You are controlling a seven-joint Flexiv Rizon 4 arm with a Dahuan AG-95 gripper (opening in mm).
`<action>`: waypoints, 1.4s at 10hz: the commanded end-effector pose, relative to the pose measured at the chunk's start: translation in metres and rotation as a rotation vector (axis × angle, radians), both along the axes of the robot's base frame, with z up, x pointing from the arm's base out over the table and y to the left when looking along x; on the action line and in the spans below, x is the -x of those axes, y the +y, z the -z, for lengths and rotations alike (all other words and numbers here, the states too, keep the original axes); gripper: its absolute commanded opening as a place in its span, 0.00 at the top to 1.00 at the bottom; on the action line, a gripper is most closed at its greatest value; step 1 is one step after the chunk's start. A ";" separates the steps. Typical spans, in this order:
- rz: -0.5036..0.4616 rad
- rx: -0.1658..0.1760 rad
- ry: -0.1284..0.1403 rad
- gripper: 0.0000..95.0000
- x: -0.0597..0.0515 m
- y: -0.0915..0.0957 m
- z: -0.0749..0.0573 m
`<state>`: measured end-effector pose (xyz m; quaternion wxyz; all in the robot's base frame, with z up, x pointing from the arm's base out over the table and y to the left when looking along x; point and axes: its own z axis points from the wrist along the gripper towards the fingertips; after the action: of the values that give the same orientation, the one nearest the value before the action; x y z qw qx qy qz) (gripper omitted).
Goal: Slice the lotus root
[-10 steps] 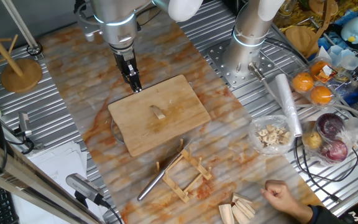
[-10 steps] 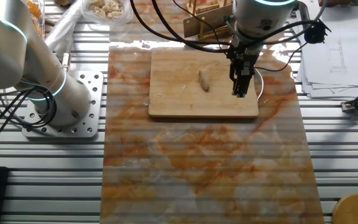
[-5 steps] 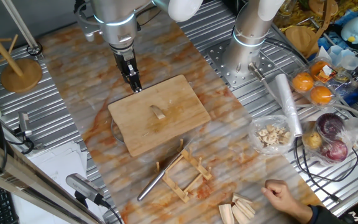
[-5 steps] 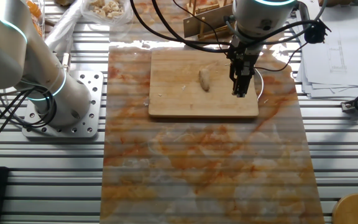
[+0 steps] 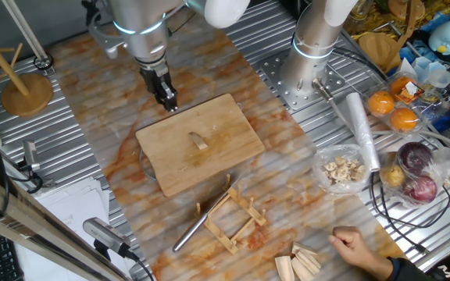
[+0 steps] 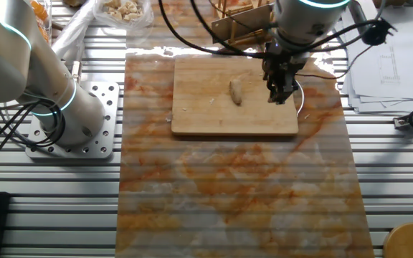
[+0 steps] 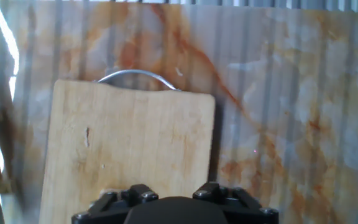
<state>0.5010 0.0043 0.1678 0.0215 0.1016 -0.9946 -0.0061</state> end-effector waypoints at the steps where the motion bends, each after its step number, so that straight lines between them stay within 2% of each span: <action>1: 0.008 0.002 0.004 1.00 -0.003 0.020 0.007; 3: 0.052 0.013 0.012 1.00 -0.009 0.053 0.015; 4: 0.070 0.015 0.006 1.00 -0.009 0.071 0.018; 6: 0.090 0.001 0.021 1.00 -0.023 0.085 0.013; 7: 0.103 0.008 0.034 1.00 -0.028 0.092 0.009; 10: 0.122 0.009 0.023 1.00 -0.030 0.095 0.008; 11: 0.099 0.012 0.023 1.00 -0.030 0.095 0.008; 12: 0.022 0.015 -0.006 1.00 -0.030 0.095 0.008; 13: -0.028 0.013 -0.015 1.00 -0.030 0.095 0.008; 14: -0.110 -0.005 -0.023 1.00 -0.030 0.095 0.008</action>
<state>0.5291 0.0993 0.1606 0.0171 0.0731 -0.9972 -0.0027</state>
